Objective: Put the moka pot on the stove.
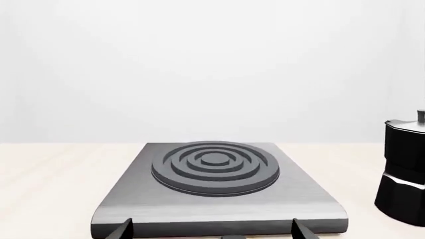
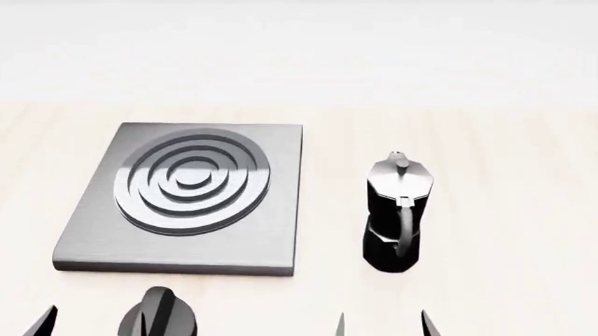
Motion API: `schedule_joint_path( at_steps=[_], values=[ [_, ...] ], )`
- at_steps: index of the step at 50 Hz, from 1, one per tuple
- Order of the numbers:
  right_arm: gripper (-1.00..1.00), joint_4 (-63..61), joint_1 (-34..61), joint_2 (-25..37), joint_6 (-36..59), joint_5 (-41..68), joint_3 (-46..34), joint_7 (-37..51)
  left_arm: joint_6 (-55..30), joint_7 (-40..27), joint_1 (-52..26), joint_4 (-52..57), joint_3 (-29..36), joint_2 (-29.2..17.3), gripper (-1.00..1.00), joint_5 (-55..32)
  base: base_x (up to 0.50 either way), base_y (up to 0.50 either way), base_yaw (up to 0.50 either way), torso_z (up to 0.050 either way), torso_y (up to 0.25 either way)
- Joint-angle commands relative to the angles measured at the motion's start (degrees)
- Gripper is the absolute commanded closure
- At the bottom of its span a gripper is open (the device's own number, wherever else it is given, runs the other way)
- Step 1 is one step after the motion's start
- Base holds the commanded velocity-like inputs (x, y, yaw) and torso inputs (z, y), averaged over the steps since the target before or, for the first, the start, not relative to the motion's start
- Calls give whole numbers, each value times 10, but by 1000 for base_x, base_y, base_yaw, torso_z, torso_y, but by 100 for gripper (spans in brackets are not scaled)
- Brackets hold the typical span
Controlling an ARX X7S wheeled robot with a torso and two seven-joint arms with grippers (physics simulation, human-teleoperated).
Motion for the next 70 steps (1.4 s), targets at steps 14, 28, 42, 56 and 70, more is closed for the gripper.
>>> schedule_joint_path(
  at_steps=[14, 28, 42, 56, 70],
  values=[
    [-100, 0, 1, 5, 0, 6, -7, 5, 1, -8, 0, 1, 7, -7, -100, -4, 235, 0, 0, 0, 0],
    [-100, 7, 4, 11, -18, -8, -15, 9, 3, -13, 0, 5, 10, -11, -100, -6, 64, 0, 0, 0, 0],
    [-100, 8, 6, 17, -21, -6, -24, 5, 2, -17, -1, 8, 14, -15, -100, -8, 0, 42, 0, 0, 0],
    [-100, 9, 7, 20, -24, 0, -28, 6, -2, -19, -6, 8, 16, -18, -100, -12, 0, 74, 0, 0, 0],
    [-100, 10, 8, 23, -26, 3, -32, 9, -3, -21, -12, 5, 18, -21, -100, -16, 0, 74, 0, 0, 0]
  ],
)
